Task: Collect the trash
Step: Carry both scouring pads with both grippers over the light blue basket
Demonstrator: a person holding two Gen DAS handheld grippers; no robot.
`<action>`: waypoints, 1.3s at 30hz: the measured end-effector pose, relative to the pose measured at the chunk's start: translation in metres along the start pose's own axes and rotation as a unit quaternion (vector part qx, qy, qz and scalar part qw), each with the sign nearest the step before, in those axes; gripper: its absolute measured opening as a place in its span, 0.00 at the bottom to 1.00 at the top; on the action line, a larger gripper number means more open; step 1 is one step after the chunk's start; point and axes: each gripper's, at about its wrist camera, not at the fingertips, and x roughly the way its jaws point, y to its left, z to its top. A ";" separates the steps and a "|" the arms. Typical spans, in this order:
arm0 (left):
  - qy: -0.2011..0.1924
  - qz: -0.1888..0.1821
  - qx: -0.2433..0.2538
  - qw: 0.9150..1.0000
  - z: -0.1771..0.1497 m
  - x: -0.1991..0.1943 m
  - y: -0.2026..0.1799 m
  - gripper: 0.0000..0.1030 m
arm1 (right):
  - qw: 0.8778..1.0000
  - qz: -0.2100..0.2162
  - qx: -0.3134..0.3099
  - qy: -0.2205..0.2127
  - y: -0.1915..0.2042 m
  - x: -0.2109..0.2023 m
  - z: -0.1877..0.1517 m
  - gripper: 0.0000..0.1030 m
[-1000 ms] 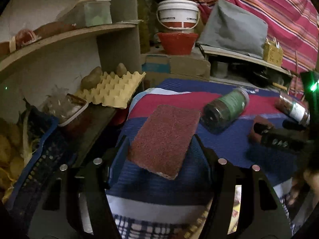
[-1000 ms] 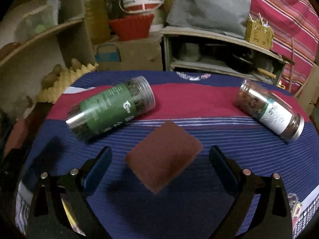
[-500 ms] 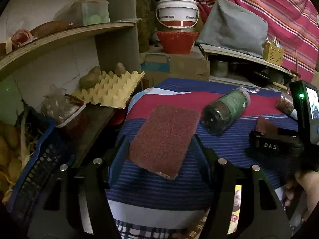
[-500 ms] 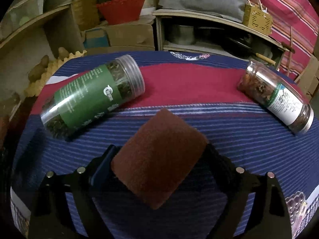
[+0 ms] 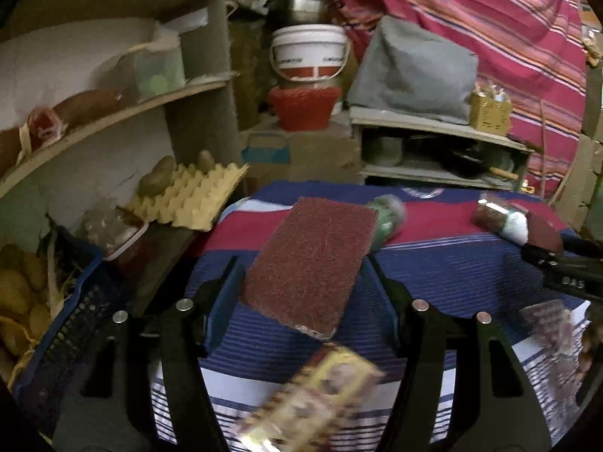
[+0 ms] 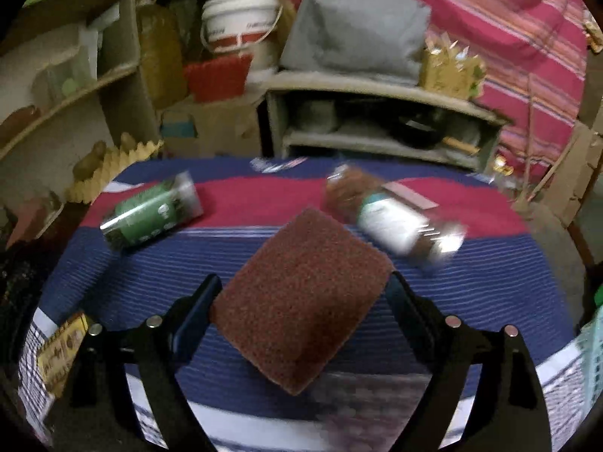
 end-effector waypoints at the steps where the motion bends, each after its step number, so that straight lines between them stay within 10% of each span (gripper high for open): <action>1: -0.005 -0.003 0.002 1.000 0.001 -0.005 -0.011 0.60 | 1.000 -0.003 0.002 -0.006 -0.010 -0.007 -0.001 0.84; 39: -0.079 -0.168 0.104 0.977 -0.030 -0.127 -0.336 0.61 | 0.982 -0.156 0.047 -0.092 -0.338 -0.194 -0.111 0.84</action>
